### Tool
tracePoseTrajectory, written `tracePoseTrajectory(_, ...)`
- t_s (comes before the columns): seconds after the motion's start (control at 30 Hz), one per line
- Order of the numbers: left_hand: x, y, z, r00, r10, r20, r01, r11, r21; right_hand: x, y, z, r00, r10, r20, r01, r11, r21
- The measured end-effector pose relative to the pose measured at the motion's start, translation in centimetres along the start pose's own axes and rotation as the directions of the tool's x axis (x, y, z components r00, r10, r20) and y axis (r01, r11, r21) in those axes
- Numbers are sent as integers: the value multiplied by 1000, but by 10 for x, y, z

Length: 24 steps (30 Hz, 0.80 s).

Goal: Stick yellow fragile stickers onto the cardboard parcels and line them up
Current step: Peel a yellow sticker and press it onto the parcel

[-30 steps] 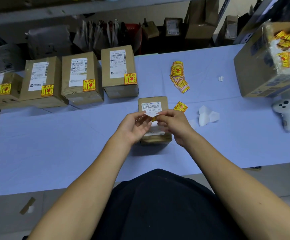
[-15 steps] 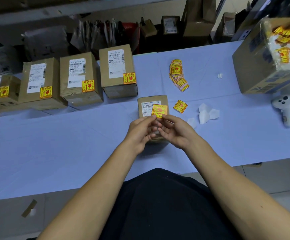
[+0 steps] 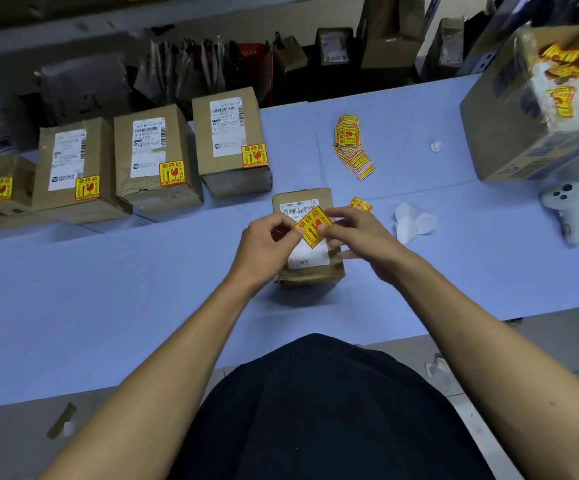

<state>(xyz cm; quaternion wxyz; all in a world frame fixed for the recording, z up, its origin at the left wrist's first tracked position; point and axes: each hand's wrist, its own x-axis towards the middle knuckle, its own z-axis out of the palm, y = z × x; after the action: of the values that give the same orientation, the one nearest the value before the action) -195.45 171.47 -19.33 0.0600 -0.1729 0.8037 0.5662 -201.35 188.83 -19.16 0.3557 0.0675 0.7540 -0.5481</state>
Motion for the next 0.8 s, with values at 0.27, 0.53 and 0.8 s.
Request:
tracePoseTrajectory(0.27, 4, 11, -26, 939, 223, 263, -323, 835, 446, -6, -12, -7, 937, -317, 146, 349, 864, -363)
tracePoseTrajectory(0.53, 3, 5, 0, 927, -367, 78, 375, 901, -219, -13, -1, -6, 963, -268, 24, 250, 857, -451)
tracePoseTrajectory(0.8, -3, 4, 17, 881, -416, 223, 463, 854, -236, -14, 10, -18, 997, 40, 70, -22, 972, -235)
